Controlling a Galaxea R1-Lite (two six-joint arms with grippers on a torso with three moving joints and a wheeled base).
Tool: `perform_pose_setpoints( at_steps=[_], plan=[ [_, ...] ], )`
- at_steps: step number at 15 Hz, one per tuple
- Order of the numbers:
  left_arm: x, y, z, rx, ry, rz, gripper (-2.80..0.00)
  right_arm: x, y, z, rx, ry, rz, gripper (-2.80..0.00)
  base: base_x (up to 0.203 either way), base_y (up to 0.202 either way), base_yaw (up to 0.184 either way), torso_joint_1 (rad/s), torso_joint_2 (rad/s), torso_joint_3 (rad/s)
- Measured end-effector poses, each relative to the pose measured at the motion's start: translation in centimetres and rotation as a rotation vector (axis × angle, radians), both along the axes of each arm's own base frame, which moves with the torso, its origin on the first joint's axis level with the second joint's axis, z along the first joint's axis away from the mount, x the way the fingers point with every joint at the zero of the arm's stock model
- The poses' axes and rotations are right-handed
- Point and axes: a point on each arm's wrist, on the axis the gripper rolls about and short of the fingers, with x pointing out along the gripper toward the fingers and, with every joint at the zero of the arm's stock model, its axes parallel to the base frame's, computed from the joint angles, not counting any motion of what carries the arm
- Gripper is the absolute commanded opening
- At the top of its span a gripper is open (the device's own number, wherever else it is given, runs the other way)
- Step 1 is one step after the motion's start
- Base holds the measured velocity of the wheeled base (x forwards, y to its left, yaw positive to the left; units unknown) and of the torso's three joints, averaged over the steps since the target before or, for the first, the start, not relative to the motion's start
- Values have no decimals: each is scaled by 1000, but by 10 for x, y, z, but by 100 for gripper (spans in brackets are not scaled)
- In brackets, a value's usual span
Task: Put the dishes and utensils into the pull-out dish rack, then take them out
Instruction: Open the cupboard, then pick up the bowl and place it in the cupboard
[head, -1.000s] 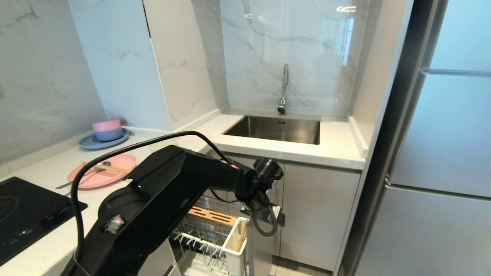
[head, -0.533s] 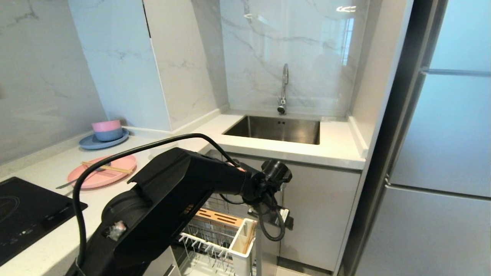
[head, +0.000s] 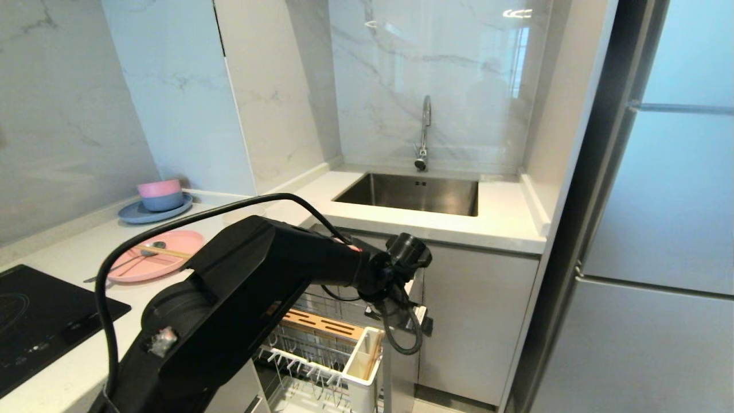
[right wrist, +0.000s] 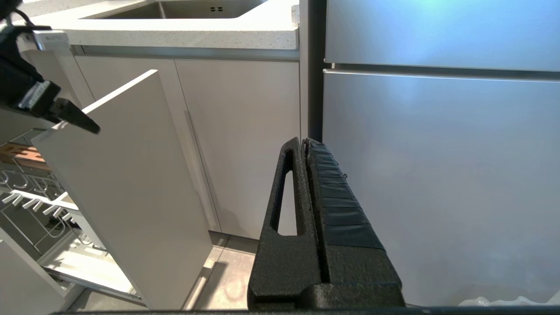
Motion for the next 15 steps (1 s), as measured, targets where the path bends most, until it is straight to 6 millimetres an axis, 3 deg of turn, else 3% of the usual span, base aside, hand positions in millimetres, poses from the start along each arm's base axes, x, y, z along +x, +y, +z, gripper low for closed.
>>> perform_pose_setpoints(
  at_steps=[5, 6, 10, 15],
  plan=[
    [-6, 14, 21, 1, -22, 31, 0, 0, 0, 0, 0, 0, 1, -280, 0, 0, 0, 0, 0, 0],
    [-10, 17, 28, -6, -30, 32, -280, 0, 0, 0, 0, 0, 1, -280, 0, 0, 0, 0, 0, 0],
    [-28, 32, 73, -66, -89, 58, -280, 0, 0, 0, 0, 0, 1, -280, 0, 0, 0, 0, 0, 0],
    [-71, 73, 152, -173, -216, 158, -280, 0, 0, 0, 0, 0, 0, -280, 0, 0, 0, 0, 0, 0]
  ],
)
